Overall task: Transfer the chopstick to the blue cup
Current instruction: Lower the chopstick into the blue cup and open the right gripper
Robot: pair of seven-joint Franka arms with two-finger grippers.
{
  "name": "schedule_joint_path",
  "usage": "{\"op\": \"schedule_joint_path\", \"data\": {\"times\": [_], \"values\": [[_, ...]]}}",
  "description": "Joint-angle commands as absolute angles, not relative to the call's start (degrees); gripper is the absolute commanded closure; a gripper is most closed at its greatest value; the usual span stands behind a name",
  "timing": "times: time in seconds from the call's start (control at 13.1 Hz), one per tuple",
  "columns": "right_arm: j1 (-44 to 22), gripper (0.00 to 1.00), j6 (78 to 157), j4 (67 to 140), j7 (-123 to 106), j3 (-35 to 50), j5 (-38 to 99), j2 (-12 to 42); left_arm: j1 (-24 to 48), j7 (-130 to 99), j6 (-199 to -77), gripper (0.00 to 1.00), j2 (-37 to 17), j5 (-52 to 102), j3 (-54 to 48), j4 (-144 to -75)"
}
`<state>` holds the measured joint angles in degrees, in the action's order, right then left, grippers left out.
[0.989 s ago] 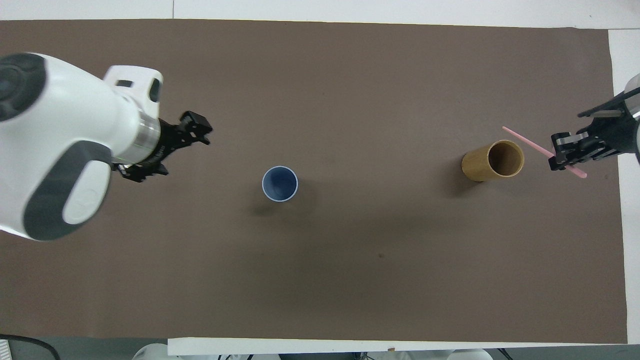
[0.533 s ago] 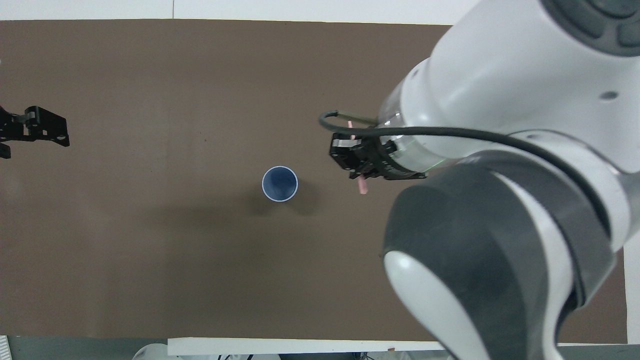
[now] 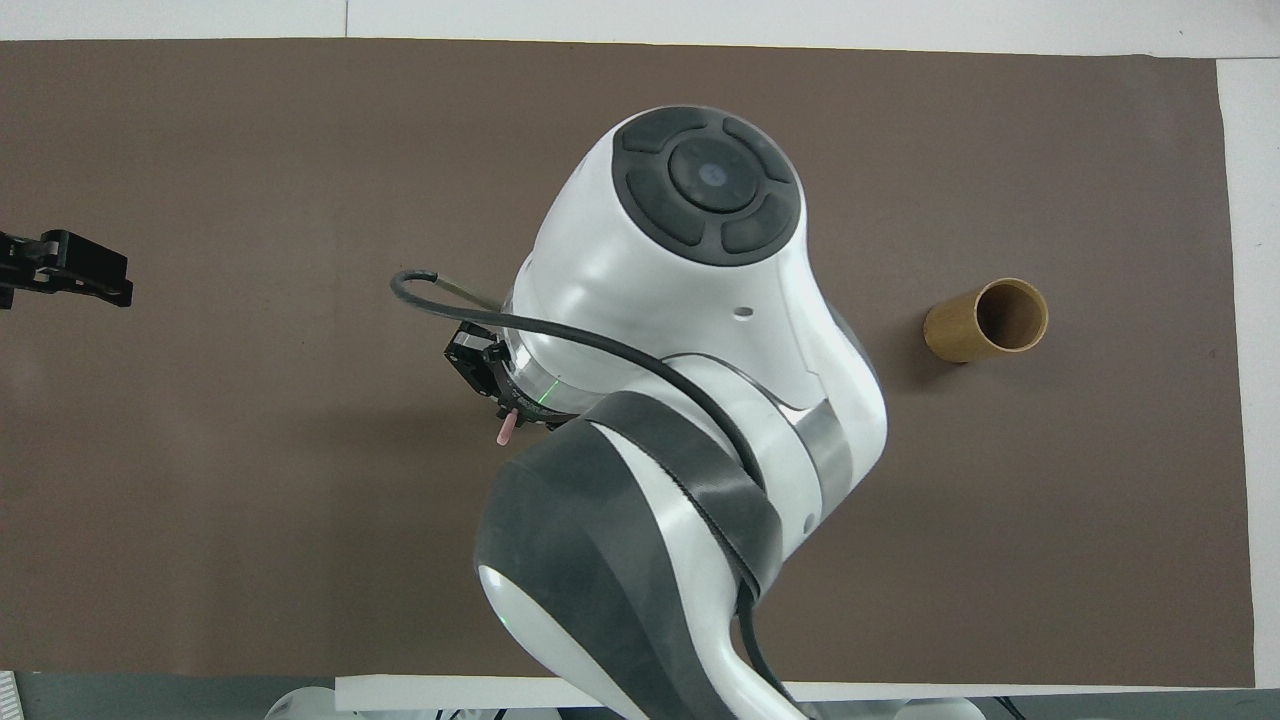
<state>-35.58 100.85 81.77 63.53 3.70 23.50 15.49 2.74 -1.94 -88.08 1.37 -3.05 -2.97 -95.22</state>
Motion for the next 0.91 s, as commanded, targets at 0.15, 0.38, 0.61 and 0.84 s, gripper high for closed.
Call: {"op": "schedule_joint_path", "data": {"times": [0.15,0.38,0.61,0.84], "values": [[-35.2,1.00,104.2,86.6,64.2,3.5,27.4,14.1,2.5,-0.9,-87.2,0.00,1.8,-2.6,-2.5,-95.1],[-35.2,1.00,103.1,87.7,65.4,3.5,28.6,13.6,2.5,-0.9,-87.2,0.00,1.8,-2.6,-2.5,-95.2],[-35.0,1.00,103.1,90.8,65.4,3.5,28.7,12.3,3.3,-0.4,-86.8,0.00,1.9,-2.3,-3.6,-94.8],[-34.6,1.00,103.6,93.9,65.0,3.5,28.7,11.0,3.2,2.2,-87.0,0.00,2.2,0.1,-4.9,-94.2]]}}
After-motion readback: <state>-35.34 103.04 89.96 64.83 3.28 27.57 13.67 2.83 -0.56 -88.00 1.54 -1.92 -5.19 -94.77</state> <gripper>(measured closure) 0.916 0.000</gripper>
